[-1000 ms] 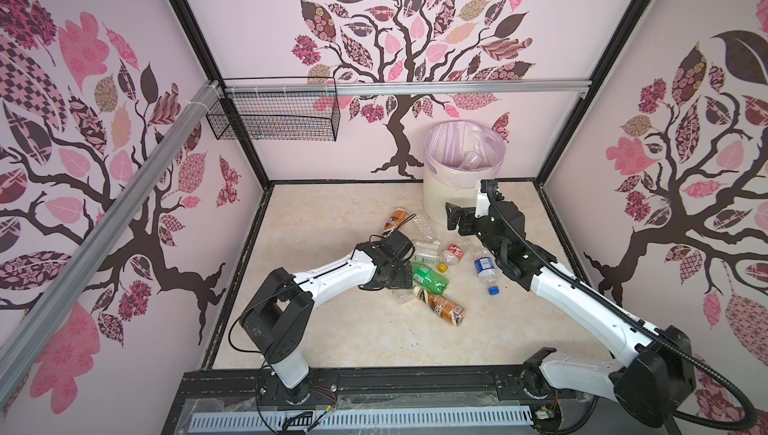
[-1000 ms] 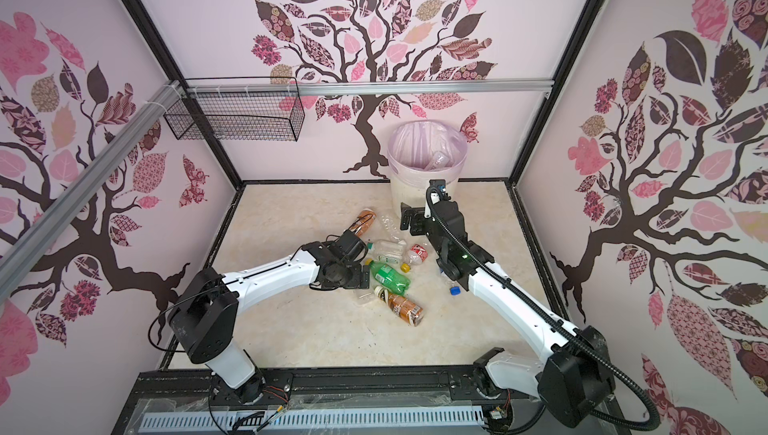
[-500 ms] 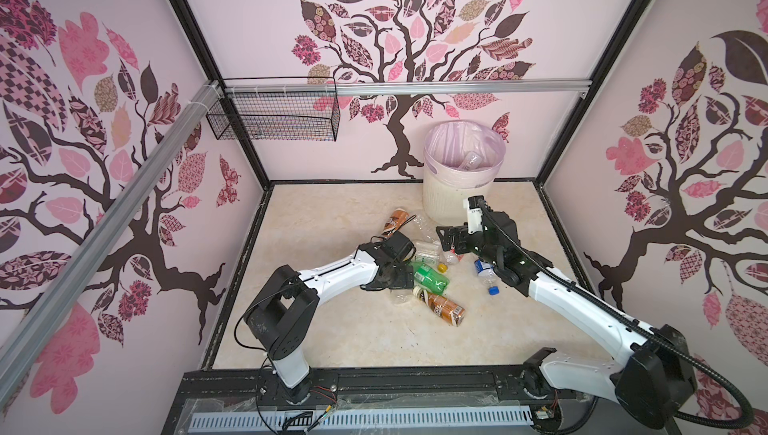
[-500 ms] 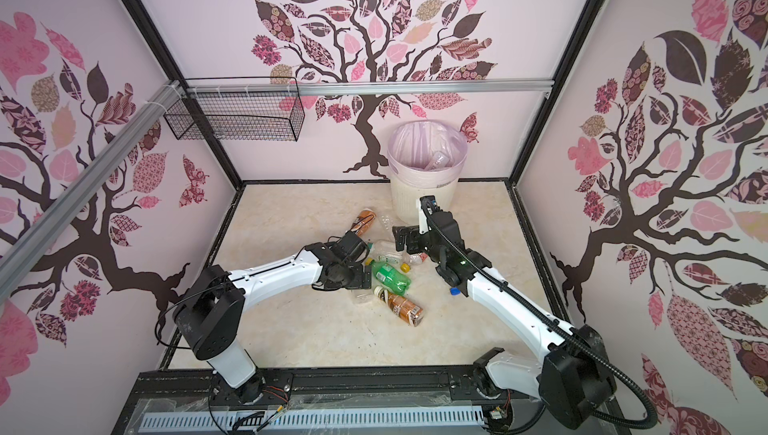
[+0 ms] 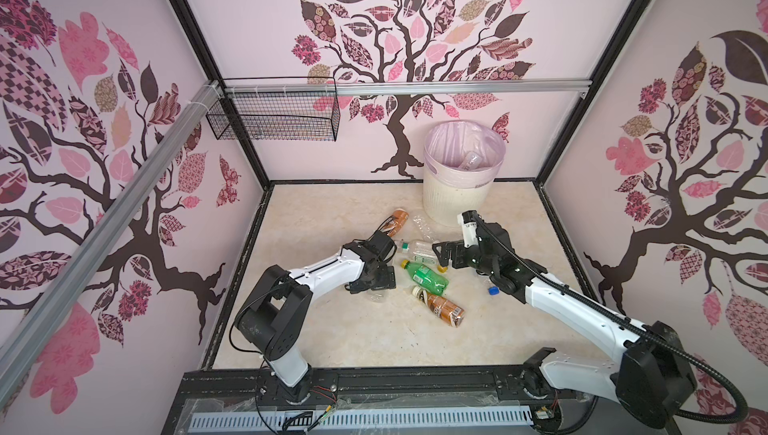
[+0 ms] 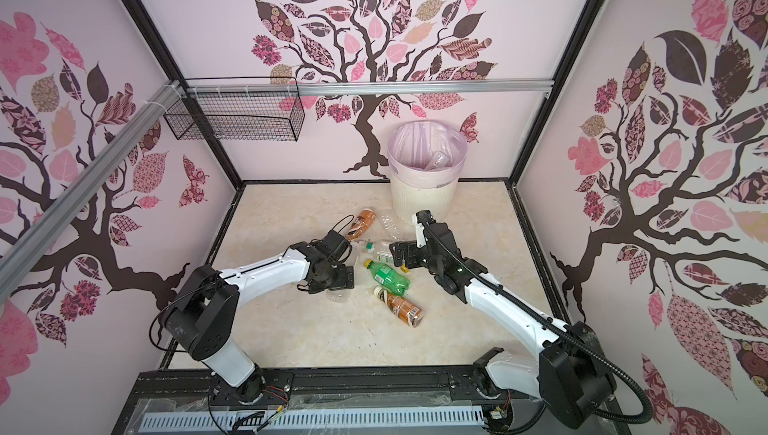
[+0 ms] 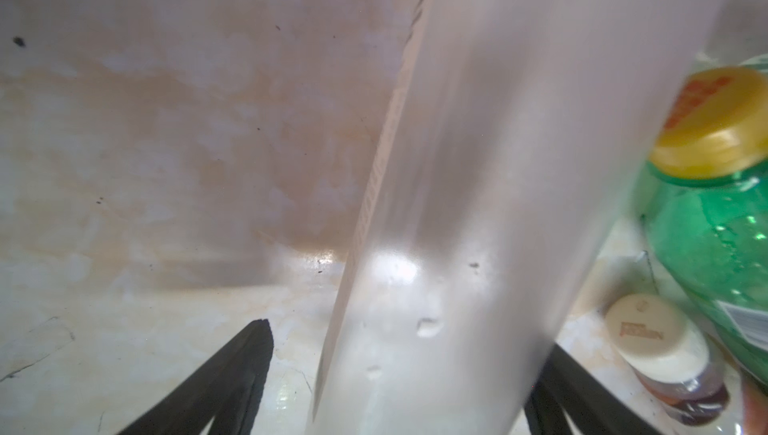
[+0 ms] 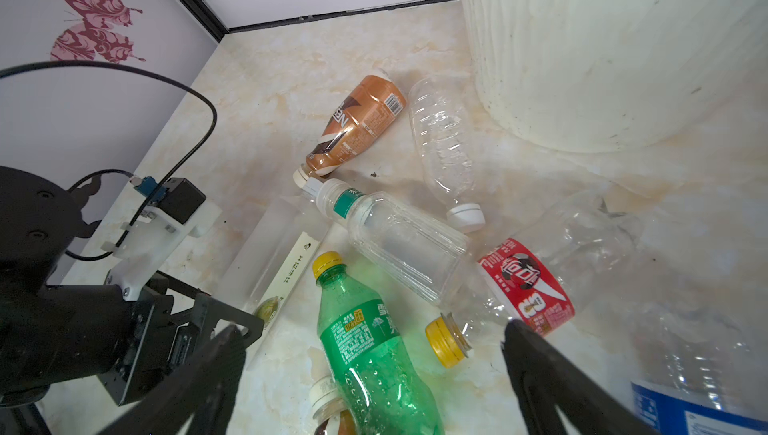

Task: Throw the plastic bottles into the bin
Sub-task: 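Close the left gripper around the frosted white bottle's body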

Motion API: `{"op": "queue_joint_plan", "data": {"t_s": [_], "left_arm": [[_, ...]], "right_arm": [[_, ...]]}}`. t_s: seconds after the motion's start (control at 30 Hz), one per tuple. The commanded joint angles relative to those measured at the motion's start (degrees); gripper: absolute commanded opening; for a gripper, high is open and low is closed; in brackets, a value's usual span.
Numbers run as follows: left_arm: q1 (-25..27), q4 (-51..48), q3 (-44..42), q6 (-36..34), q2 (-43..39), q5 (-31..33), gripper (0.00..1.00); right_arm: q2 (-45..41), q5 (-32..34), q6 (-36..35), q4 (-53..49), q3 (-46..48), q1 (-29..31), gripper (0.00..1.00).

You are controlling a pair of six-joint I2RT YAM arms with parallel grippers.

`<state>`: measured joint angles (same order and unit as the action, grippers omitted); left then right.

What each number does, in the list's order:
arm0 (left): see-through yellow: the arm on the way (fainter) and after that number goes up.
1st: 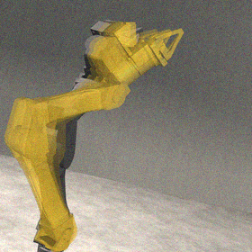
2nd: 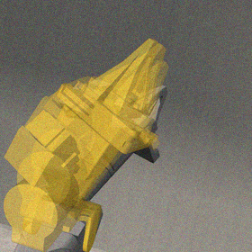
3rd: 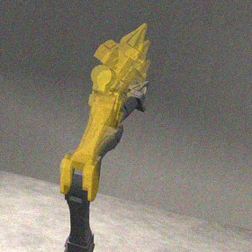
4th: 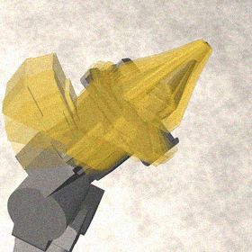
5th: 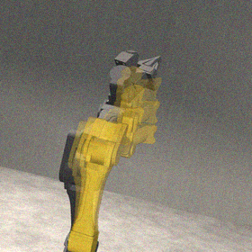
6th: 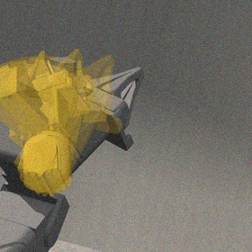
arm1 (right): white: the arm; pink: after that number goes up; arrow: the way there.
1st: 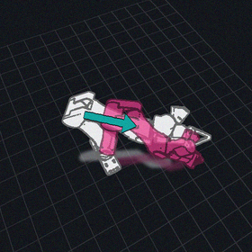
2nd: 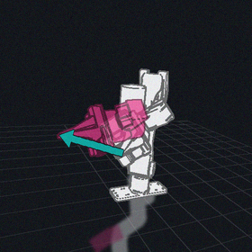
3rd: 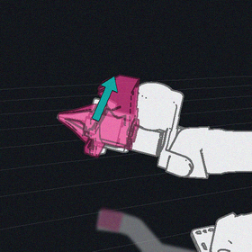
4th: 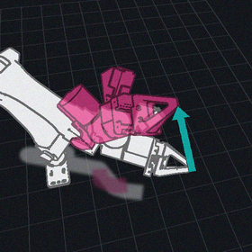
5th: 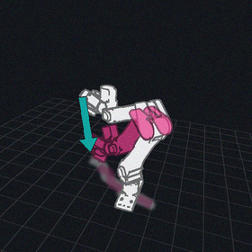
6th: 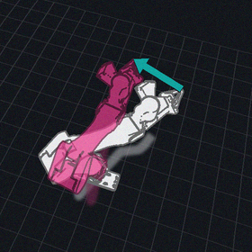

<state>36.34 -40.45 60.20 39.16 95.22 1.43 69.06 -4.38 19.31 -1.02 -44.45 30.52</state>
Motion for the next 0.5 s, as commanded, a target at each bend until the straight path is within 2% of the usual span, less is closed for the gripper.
{"op": "queue_joint_plan", "data": {"t_s": [0.0, 0.23, 0.47], "left_arm": [[-0.1, -0.1, -1.4, -1.4, -1.3, 0.5, 0.91], [-0.1, 0.9, -3.2, -1.1, -2.5, -0.2, 0.83], [-0.3, 2.4, -5.3, -1.5, -5.0, -0.4, 0.62]], "right_arm": [[0.5, -0.7, 0.9, 0.5, -0.4, 0.9, 1.0], [2.9, -1.5, 1.6, 1.1, -0.9, 3.0, 0.99], [3.6, -1.5, 2.2, 1.0, -1.5, 3.4, 0.99]]}}
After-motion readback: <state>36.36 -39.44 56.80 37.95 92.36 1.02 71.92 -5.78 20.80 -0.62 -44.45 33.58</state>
